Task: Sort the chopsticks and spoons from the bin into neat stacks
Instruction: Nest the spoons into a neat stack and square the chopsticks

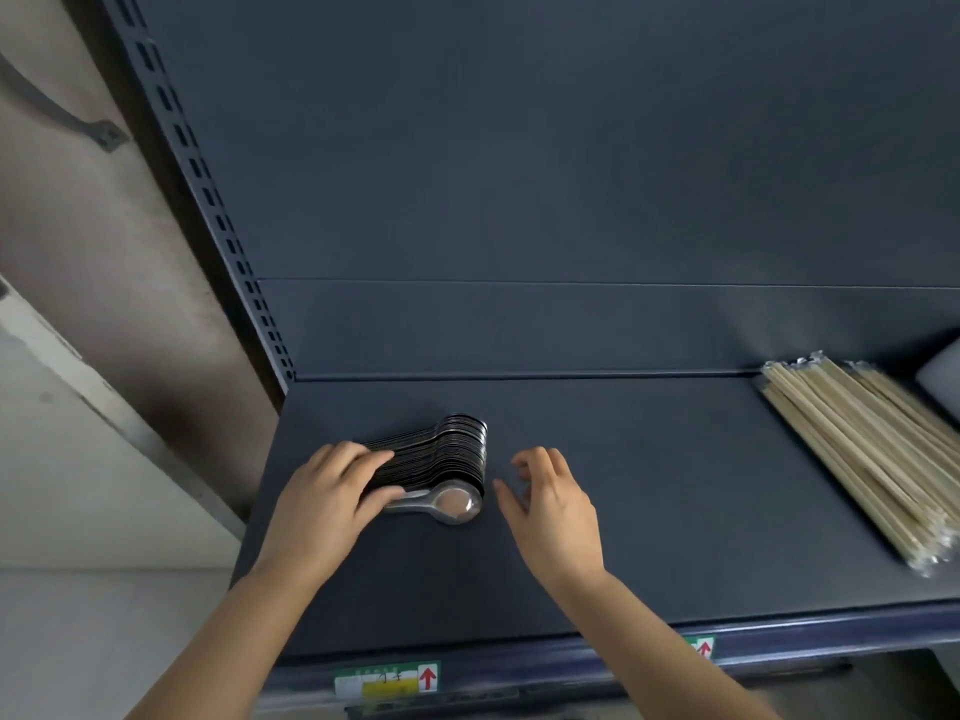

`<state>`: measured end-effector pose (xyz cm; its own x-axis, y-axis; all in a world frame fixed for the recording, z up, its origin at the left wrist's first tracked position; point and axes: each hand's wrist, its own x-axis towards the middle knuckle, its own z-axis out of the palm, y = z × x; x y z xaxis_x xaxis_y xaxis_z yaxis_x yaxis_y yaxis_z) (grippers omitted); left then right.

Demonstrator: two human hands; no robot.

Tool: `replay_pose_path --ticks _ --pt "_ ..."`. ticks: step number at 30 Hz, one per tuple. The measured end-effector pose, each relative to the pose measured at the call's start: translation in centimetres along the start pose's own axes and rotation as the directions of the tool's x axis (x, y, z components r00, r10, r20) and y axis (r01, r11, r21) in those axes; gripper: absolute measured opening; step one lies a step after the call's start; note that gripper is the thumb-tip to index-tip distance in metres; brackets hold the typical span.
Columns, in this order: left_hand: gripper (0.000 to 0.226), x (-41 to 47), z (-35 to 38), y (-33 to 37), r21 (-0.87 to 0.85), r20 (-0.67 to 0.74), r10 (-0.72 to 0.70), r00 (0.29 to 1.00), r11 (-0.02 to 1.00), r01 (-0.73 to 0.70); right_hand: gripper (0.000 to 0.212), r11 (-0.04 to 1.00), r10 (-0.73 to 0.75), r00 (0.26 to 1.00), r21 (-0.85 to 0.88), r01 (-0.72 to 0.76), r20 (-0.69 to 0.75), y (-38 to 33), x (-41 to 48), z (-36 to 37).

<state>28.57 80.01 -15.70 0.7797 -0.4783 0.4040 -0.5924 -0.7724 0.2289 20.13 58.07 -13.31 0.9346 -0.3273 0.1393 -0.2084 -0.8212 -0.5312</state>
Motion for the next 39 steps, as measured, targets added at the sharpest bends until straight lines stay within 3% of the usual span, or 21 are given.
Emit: replay_pose_path --ticks 11,16,19,28,35,39 --pt "0.071 7.0 2.0 11.9 -0.017 0.099 0.214 0.972 0.977 -0.213 0.029 0.991 0.044 0.995 -0.122 -0.055 -0.093 11.8 0.5 -9.9" --pt "0.046 9.8 4.6 20.2 -0.024 0.180 0.286 0.941 0.958 -0.286 0.032 0.979 0.085 0.985 -0.170 -0.111 -0.152 21.0 1.6 -17.0" --pt "0.046 11.0 6.6 26.1 -0.040 0.238 0.288 0.928 0.957 -0.287 0.036 0.964 0.152 0.971 -0.188 -0.186 -0.182 27.2 2.3 -21.2" --pt "0.059 14.1 12.9 42.8 -0.150 0.474 0.038 0.880 0.988 0.038 0.068 0.925 0.348 0.937 -0.167 -0.342 0.004 41.4 4.9 -30.0" --pt "0.077 16.6 15.5 48.4 -0.148 0.638 -0.218 0.738 0.907 0.395 0.082 0.900 0.437 0.874 -0.114 -0.422 0.213 45.1 8.3 -30.5" --pt "0.081 17.9 16.3 50.2 -0.128 0.674 -0.284 0.682 0.864 0.486 0.082 0.891 0.448 0.847 -0.067 -0.449 0.286 46.2 9.1 -30.2"
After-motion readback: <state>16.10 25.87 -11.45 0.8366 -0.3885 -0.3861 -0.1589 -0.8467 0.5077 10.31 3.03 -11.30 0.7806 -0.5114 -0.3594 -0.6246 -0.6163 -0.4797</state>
